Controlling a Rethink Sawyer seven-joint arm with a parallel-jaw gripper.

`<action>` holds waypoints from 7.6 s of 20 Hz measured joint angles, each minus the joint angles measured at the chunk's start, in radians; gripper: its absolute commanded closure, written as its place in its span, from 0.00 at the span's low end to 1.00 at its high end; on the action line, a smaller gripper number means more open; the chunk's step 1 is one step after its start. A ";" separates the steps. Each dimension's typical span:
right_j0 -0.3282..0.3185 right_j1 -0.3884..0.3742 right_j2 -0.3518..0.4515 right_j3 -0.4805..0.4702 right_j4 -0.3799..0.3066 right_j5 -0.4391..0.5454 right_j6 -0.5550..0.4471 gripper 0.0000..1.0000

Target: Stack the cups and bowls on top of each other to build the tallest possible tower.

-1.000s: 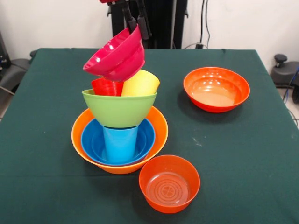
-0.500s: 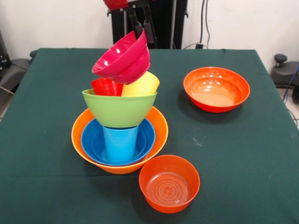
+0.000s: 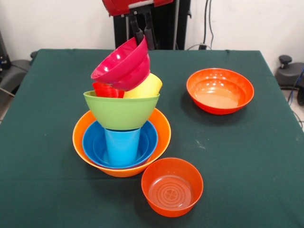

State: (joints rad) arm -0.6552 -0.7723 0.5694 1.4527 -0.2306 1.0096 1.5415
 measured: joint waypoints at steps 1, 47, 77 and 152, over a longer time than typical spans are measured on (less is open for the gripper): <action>0.000 0.000 0.000 0.000 -0.003 -0.006 0.000 1.00; -0.047 -0.038 -0.001 0.128 -0.059 -0.103 0.000 1.00; -0.042 0.042 -0.001 0.127 -0.105 -0.104 0.000 1.00; -0.189 0.023 0.056 -0.173 0.112 0.081 0.000 0.00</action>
State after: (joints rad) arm -0.8440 -0.7496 0.6253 1.2794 -0.1190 1.0909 1.5415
